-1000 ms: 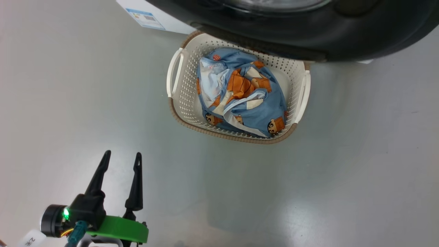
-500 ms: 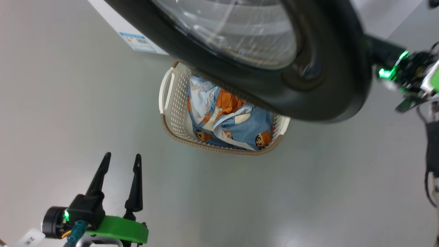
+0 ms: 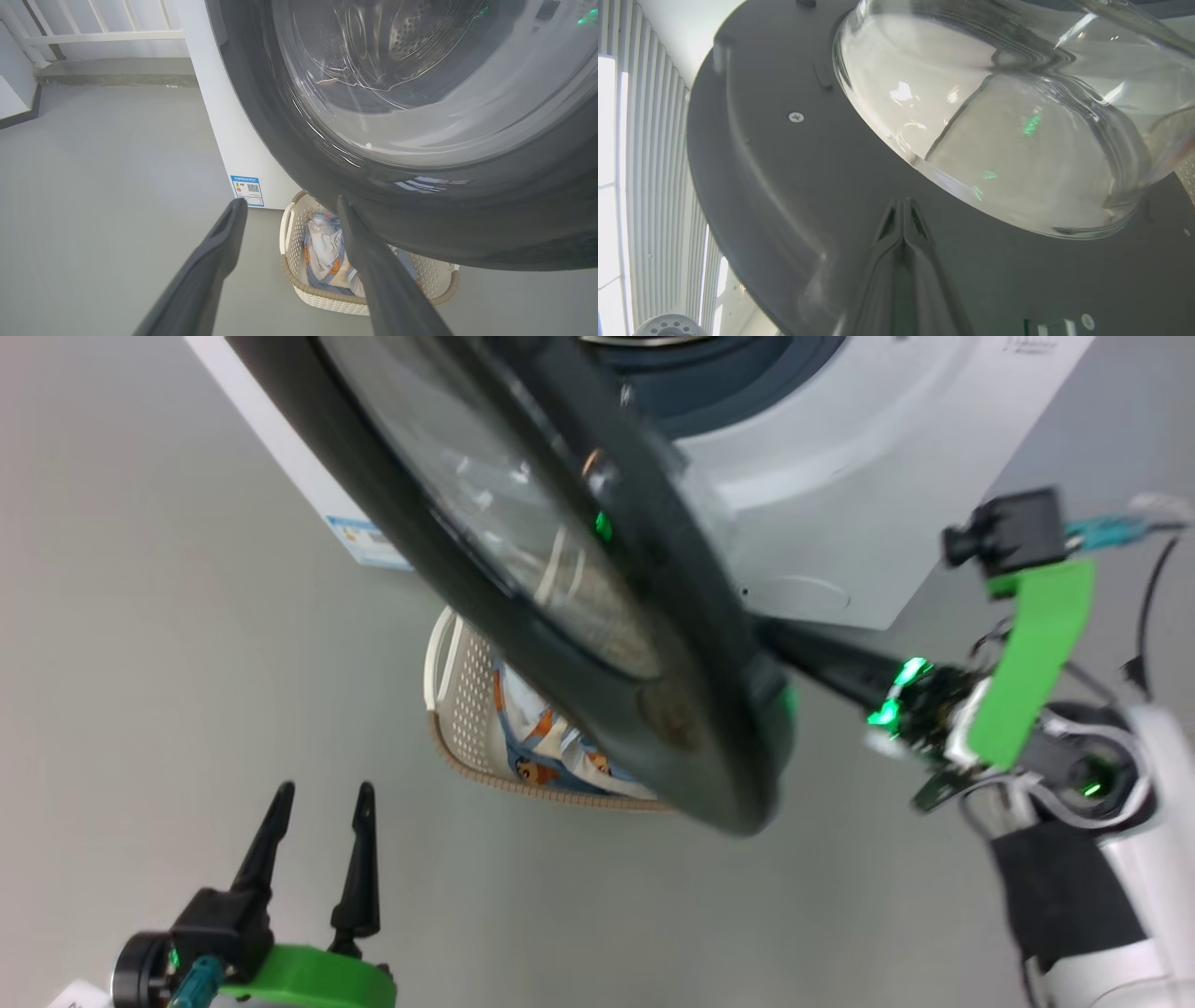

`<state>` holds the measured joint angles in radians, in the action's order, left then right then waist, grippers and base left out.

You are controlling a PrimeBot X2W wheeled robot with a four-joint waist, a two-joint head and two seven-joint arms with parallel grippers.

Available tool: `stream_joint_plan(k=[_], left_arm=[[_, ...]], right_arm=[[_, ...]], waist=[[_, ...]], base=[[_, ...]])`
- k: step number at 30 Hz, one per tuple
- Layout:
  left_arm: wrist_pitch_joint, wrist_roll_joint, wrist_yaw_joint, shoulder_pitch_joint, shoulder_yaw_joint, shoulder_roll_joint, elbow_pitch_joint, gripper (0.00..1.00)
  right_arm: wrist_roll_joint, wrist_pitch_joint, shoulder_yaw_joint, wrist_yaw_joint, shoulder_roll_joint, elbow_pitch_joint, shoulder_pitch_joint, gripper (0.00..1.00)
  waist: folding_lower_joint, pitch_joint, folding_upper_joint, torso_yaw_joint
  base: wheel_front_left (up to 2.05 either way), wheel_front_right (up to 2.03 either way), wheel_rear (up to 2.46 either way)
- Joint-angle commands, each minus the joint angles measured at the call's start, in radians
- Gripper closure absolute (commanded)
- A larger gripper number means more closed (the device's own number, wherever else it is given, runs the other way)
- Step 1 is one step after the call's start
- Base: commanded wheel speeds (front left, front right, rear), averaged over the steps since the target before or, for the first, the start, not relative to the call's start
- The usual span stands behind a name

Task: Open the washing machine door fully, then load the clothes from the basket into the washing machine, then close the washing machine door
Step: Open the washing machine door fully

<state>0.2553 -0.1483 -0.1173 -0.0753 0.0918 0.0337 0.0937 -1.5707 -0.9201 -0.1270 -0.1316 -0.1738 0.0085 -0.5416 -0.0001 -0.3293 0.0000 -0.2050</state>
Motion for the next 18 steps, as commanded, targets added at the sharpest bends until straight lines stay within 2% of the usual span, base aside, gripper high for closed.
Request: stream_joint_plan(k=[1, 8, 18], left_arm=[[0.006, -0.009, 0.000, 0.009, -0.039, 0.017, -0.017, 0.00], [0.006, -0.038, -0.002, 0.020, -0.039, 0.017, -0.015, 0.00], [0.006, -0.067, -0.010, 0.035, -0.016, 0.017, -0.017, 0.00]], right_arm=[[0.015, 0.011, -0.036, 0.001, 0.031, -0.036, 0.024, 1.00], [0.037, 0.087, -0.117, 0.001, 0.095, -0.004, 0.079, 1.00], [0.012, 0.168, -0.263, 0.001, 0.121, 0.051, 0.126, 1.00]], waist=[[0.0001, 0.028, 0.0000, 0.015], [0.0001, 0.067, 0.0000, 0.013], [0.0001, 0.114, 0.0000, -0.026]], base=[[0.00, 0.00, 0.00], [0.00, 0.00, 0.00], [0.00, 0.00, 0.00]])
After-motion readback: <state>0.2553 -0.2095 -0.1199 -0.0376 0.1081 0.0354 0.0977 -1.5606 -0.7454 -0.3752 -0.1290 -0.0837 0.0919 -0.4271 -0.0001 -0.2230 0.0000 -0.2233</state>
